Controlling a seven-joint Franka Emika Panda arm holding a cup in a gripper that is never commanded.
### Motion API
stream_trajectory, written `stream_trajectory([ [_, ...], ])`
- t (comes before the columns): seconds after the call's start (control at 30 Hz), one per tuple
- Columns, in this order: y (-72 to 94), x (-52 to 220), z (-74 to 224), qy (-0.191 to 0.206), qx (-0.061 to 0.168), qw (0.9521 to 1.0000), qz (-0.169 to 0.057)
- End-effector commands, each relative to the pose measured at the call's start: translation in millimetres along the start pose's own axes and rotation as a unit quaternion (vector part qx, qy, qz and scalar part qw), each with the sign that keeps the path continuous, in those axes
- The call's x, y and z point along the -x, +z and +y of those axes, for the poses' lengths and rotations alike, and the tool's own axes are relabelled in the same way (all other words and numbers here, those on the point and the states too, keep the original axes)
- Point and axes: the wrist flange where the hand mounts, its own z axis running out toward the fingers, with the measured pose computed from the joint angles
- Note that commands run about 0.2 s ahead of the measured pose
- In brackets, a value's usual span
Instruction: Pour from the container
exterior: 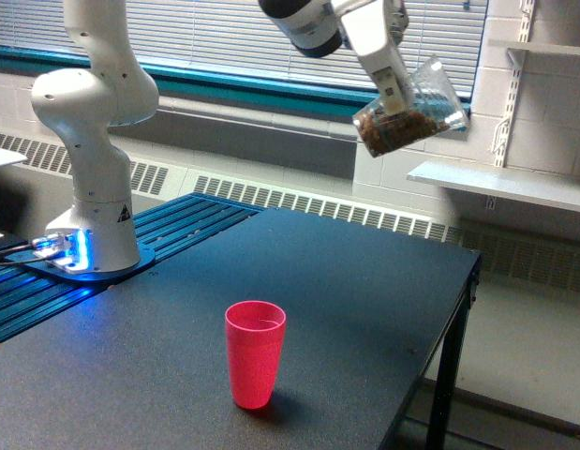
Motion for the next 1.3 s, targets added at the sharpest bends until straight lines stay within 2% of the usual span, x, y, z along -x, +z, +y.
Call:
stream_trajectory([
  [0.03, -3.8, 5, 28, 0.038, 0.005, 0.9992, 0.014],
  [0.63, 7.5, 52, 103, 0.049, 0.05, 0.9975, 0.013],
  [1.3, 24.8, 99, 174, 0.033, 0.088, 0.9955, -0.015],
])
